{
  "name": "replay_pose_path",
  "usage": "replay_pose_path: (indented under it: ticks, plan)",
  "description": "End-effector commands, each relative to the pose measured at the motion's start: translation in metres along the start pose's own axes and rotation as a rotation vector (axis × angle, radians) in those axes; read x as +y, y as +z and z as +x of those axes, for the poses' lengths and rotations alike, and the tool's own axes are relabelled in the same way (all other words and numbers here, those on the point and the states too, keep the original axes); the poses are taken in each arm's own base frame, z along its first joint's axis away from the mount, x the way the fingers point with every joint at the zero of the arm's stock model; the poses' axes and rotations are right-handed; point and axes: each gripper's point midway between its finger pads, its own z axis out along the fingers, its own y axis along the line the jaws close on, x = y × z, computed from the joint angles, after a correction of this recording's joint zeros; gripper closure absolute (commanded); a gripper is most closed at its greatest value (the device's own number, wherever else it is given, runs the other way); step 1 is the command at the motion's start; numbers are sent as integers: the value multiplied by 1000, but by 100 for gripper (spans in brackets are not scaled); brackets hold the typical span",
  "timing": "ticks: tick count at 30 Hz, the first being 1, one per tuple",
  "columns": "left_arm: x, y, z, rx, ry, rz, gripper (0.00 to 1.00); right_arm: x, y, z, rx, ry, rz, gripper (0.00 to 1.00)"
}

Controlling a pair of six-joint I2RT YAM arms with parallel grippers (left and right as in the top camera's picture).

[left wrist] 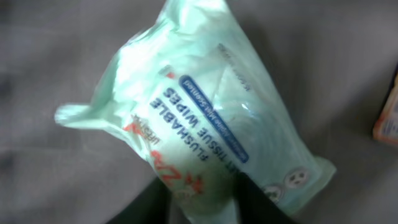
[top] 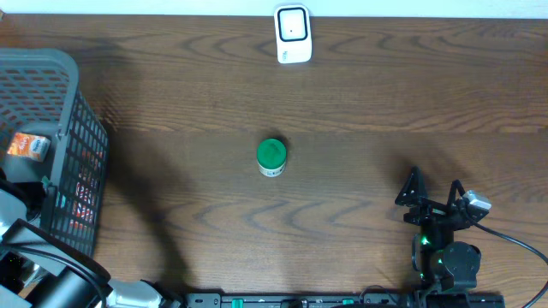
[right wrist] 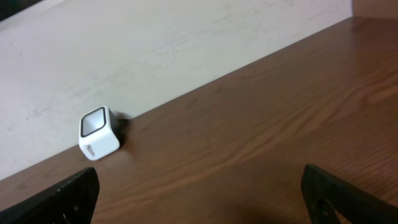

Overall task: Scan the item barcode
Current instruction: 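Return the left gripper to the basket and grasp the green wipes pack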

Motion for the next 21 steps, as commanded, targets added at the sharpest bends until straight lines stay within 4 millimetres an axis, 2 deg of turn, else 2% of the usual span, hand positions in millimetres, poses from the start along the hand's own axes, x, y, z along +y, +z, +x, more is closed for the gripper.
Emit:
replay_pose_path:
  ticks: [1,8,9,11,12,16,21]
  plan:
    - [7,9,6,22,6,-34,92,-1,0,1,2,-3,2,1]
    - [1,-3,-1,-7,5,-6,91,0,0,1,2,-3,2,1]
    - [3,-4,1,-1,5,-12,68,0,0,1,2,-3,2,1]
    - [8,-4,6,21,6,-34,30,0,0,1,2,-3,2,1]
    - [11,-4,9,32,7,-45,25,-1,0,1,2,-3,2,1]
    - [14,-4,10,32,12,-60,21,0,0,1,2,-3,2,1]
    - [24,-3,-3,-46,13,-118,13,0,0,1,2,-3,2,1]
